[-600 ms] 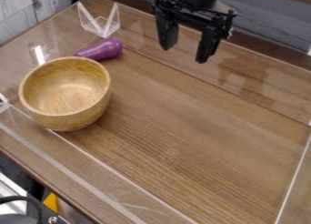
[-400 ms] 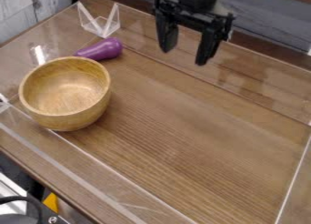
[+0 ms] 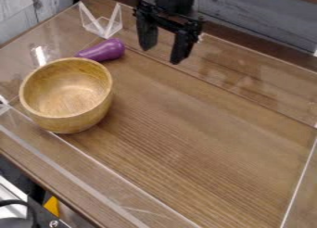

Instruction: Put the purple eggplant in the brown bowl

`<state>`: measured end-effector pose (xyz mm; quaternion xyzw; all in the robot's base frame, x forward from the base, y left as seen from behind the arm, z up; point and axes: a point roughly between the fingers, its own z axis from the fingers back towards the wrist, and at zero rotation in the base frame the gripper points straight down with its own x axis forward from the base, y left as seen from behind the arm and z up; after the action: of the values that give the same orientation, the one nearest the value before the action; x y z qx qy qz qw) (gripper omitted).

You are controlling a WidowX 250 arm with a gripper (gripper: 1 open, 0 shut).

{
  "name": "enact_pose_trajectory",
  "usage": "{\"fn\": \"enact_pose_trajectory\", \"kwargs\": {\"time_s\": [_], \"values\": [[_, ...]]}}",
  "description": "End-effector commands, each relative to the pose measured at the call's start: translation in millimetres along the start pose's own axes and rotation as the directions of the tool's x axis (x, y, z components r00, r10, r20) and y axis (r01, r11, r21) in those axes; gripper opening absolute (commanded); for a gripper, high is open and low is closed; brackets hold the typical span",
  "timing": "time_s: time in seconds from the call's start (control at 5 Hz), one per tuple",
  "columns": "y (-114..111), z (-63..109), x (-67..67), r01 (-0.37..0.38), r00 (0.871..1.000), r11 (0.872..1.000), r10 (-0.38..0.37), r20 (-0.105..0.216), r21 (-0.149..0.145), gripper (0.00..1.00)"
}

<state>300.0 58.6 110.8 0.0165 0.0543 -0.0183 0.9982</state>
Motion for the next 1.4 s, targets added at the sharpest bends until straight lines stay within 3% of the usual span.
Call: {"fn": "enact_pose_trajectory", "kwargs": {"time_s": [0.0,0.8,1.2], "values": [[21.6,11.8,11.3,0.017,0.998,0.999,-0.019,0.062,0.029,1.0],[62.0,-9.3,27.4,0.034,0.998,0.999,-0.036,0.052,0.04,1.0],[93.8,-20.5,39.6,0.03,0.997,0.998,-0.034,0.065,0.055,1.0]]}}
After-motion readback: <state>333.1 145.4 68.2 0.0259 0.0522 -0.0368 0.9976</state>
